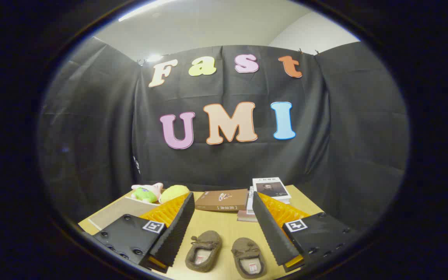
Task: Open the storage box then place both shoes into the box .Put the left shoe in first, then the right shoe, with the right side of both shoes facing outward in a uniform manner.
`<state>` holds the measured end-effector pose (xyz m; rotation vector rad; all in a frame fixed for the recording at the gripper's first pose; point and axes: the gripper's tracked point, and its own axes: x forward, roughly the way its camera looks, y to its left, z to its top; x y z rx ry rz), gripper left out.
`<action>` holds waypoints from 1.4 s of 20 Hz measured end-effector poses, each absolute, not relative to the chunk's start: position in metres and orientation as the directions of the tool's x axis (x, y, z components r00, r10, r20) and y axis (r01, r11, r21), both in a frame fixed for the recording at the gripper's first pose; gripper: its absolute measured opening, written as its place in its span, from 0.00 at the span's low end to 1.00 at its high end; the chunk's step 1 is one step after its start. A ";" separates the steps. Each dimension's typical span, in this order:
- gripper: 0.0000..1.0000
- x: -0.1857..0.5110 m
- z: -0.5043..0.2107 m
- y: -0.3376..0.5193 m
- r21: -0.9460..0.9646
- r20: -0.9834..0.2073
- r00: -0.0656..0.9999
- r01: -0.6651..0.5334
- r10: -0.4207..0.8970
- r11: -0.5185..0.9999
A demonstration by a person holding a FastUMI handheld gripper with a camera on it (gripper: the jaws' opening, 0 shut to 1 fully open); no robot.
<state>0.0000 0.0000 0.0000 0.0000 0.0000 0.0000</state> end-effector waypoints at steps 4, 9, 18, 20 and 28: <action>0.96 0.002 -0.002 0.001 0.004 -0.005 1.000 0.004 -0.004 1.000; 0.96 0.002 -0.006 -0.004 0.019 -0.008 1.000 0.021 -0.021 1.000; 0.96 0.000 -0.013 -0.004 0.021 -0.038 0.999 0.017 -0.016 1.000; 0.96 0.000 -0.019 0.000 0.029 -0.057 0.998 0.005 -0.003 1.000; 0.98 0.004 -0.079 0.064 0.380 -0.222 0.951 -0.119 0.216 0.917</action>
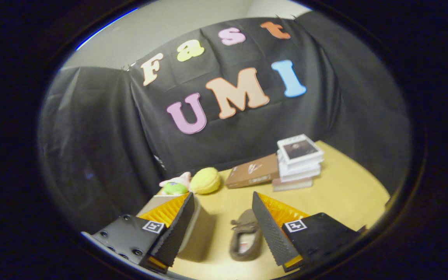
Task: Open the storage box then place both shoes into the box .Put the left shoe in first, then the right shoe, with the right side of both shoes facing outward in a uniform manner.
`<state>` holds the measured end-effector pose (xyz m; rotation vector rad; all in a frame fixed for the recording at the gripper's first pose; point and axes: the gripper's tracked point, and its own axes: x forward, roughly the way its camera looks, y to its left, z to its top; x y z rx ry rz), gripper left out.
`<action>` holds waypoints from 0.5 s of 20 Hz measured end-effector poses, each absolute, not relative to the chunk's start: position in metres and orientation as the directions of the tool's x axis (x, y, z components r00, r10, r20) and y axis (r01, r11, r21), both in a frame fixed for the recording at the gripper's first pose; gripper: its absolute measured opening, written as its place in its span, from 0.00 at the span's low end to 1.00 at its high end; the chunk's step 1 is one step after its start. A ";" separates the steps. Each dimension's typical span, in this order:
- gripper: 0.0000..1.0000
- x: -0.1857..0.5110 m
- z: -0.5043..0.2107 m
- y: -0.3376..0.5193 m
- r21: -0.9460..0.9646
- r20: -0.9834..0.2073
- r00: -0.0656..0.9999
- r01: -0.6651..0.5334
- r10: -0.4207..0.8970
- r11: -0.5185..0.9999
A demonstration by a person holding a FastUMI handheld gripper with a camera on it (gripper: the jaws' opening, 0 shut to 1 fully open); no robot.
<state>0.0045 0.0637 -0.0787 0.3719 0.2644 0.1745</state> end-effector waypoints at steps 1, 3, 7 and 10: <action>0.99 0.004 -0.089 0.075 0.450 -0.245 0.935 -0.125 0.257 0.884; 0.99 0.000 -0.109 0.094 0.579 -0.284 0.900 -0.113 0.330 0.808; 0.99 -0.008 -0.159 0.126 0.745 -0.364 0.821 -0.027 0.440 0.666; 0.99 -0.022 -0.188 0.155 0.797 -0.400 0.758 0.009 0.516 0.604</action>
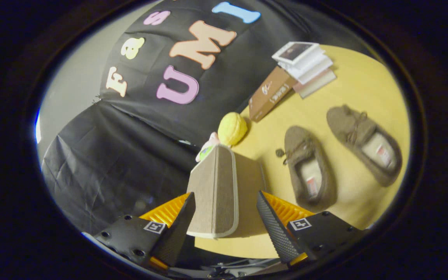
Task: Open the storage box then place both shoes into the box .Put the left shoe in first, then the right shoe, with the right side of both shoes facing outward in a uniform manner.
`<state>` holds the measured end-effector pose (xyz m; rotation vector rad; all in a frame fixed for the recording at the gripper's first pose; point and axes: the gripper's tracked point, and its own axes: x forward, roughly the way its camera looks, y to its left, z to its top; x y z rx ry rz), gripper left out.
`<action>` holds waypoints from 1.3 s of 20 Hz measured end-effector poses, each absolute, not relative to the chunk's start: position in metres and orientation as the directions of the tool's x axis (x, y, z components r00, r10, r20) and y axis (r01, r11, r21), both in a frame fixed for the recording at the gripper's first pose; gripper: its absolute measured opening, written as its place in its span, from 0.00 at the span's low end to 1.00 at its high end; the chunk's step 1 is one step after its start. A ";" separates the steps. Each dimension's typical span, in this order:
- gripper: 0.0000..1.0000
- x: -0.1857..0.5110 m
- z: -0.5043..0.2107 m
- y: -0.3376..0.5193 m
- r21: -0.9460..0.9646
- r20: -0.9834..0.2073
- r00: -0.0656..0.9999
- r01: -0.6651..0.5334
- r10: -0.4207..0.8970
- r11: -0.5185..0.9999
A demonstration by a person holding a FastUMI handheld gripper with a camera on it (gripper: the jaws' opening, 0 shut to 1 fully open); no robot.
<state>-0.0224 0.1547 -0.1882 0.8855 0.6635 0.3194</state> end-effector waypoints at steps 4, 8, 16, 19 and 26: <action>0.99 -0.037 -0.208 0.191 0.895 -0.356 0.690 0.057 0.631 0.443; 0.99 -0.045 -0.235 0.204 0.918 -0.366 0.649 0.134 0.667 0.374; 0.96 -0.036 -0.222 0.209 0.974 -0.213 0.648 0.204 0.732 0.102; 0.94 -0.035 -0.220 0.207 0.975 -0.182 0.650 0.215 0.738 0.052; 0.74 -0.035 -0.213 0.184 0.979 -0.111 0.684 0.201 0.721 -0.040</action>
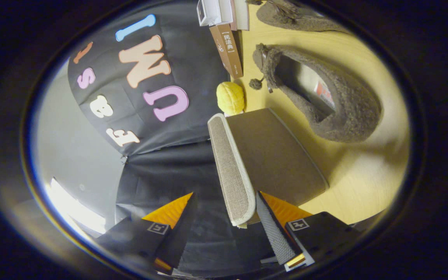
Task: Open the storage box then place both shoes into the box .Put the left shoe in first, then the right shoe, with the right side of both shoes facing outward in a uniform manner.
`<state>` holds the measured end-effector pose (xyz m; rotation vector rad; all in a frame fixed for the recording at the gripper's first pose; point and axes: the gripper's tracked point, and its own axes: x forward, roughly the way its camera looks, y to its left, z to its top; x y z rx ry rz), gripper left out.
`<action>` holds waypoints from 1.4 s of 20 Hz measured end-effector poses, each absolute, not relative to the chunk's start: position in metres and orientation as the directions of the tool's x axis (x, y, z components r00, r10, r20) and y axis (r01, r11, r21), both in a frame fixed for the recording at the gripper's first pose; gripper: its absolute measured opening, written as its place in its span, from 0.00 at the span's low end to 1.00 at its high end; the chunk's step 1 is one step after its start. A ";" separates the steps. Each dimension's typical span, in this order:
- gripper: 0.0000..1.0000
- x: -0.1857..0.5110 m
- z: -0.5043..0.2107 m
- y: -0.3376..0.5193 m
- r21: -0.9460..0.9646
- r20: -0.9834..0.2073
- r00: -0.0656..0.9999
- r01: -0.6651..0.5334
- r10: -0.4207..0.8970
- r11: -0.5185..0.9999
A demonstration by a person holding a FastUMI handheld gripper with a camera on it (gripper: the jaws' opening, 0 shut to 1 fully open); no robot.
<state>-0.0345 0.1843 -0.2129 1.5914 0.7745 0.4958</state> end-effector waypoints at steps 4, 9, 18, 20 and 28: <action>0.62 -0.038 -0.210 0.185 0.979 -0.096 0.687 0.196 0.720 -0.057; 0.46 -0.038 -0.191 0.209 0.984 -0.023 0.641 0.149 0.767 -0.094; 0.04 -0.035 -0.180 0.212 0.990 -0.136 0.654 0.062 0.744 0.126; 0.03 -0.036 -0.157 0.218 0.989 -0.120 0.655 0.011 0.746 0.149; 0.06 -0.038 -0.072 0.275 0.895 -0.129 0.609 -0.269 0.783 0.356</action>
